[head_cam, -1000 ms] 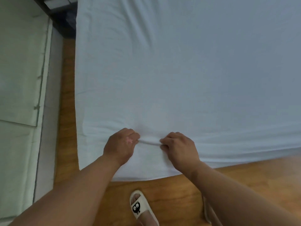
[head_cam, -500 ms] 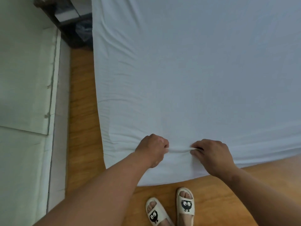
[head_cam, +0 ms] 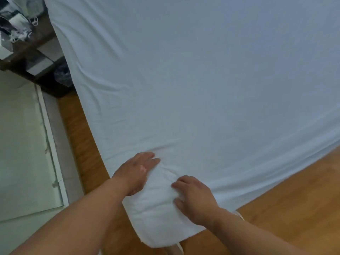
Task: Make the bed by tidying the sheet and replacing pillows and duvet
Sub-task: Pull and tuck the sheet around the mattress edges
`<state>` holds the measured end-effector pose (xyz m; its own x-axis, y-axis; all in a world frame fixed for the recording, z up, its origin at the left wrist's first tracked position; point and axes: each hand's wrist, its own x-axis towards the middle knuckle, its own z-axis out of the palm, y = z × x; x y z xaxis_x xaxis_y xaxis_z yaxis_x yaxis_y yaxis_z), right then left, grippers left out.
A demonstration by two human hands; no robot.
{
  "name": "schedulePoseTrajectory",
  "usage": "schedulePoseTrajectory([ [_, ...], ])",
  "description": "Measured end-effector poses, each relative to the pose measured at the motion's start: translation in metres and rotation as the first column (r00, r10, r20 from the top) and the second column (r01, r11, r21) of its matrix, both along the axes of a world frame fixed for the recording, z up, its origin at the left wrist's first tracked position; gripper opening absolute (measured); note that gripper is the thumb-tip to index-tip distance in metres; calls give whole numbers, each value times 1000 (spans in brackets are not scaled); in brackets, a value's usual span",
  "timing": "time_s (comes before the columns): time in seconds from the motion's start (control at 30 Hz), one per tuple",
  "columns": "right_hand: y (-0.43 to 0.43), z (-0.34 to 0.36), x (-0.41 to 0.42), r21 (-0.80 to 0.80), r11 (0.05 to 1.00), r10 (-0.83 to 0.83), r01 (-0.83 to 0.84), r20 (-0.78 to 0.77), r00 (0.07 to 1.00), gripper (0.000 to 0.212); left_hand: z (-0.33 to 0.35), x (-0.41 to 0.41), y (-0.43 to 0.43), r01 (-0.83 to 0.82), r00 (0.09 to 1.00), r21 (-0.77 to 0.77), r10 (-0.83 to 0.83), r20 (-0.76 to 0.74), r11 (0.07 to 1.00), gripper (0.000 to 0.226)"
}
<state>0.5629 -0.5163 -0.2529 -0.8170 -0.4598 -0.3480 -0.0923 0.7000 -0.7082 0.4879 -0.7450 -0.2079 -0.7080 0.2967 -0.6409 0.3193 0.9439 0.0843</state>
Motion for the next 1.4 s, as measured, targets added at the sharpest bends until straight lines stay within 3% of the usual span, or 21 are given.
schedulePoseTrajectory([
  [0.1,-60,-3,6,64,993,-95,95,-16,995,41,-5,-28,-24,73,997,-47,-74,-25,996,70],
  [0.2,-104,-13,19,168,960,-210,222,-86,974,39,-28,-40,-43,284,946,108,-260,-193,953,66],
  [0.33,-125,-30,24,262,899,-293,351,-237,926,30,-65,-52,-64,361,925,276,-306,-225,891,24],
  [0.43,-131,-44,28,331,862,-293,384,-294,910,16,-82,-48,-66,426,895,301,-351,-274,853,21],
  [0.6,-132,-54,25,314,846,-340,430,-302,890,17,-95,-54,-65,517,841,285,-418,-344,807,29],
  [0.7,-133,-46,39,242,848,-407,472,-274,871,21,-92,-37,-72,482,863,306,-386,-326,821,30],
  [0.8,-127,-29,66,143,842,-469,520,-280,837,20,-80,-9,-71,453,884,405,-343,-317,794,16],
  [0.83,-120,-28,75,121,797,-532,592,-323,783,18,-77,0,-63,467,879,416,-356,-317,781,14],
  [0.87,-111,-32,84,107,708,-621,698,-376,688,17,-75,8,-50,481,872,412,-378,-310,774,28],
  [0.93,-89,-38,96,109,361,-845,926,-382,375,25,-74,24,-10,555,830,378,-460,-317,741,52],
  [1.0,-60,-47,98,170,-61,-987,984,-155,-35,44,-76,35,34,665,745,291,-581,-328,688,64],
  [1.03,-47,-52,97,207,-212,-977,955,-5,-215,53,-79,38,50,701,710,238,-626,-321,673,67],
  [1.07,-37,-58,94,225,-301,-932,927,137,-336,59,-81,40,62,726,682,172,-664,-306,666,68],
  [1.13,-26,-72,84,180,-384,-847,906,321,-423,60,-87,44,70,743,652,82,-693,-306,664,69],
  [1.27,-29,-91,68,57,-528,-805,847,284,-520,55,-97,49,67,755,621,35,-696,-360,655,71],
  [1.4,-22,-99,96,22,-465,-863,885,211,-459,54,-96,54,69,790,577,18,-735,-356,612,70],
])
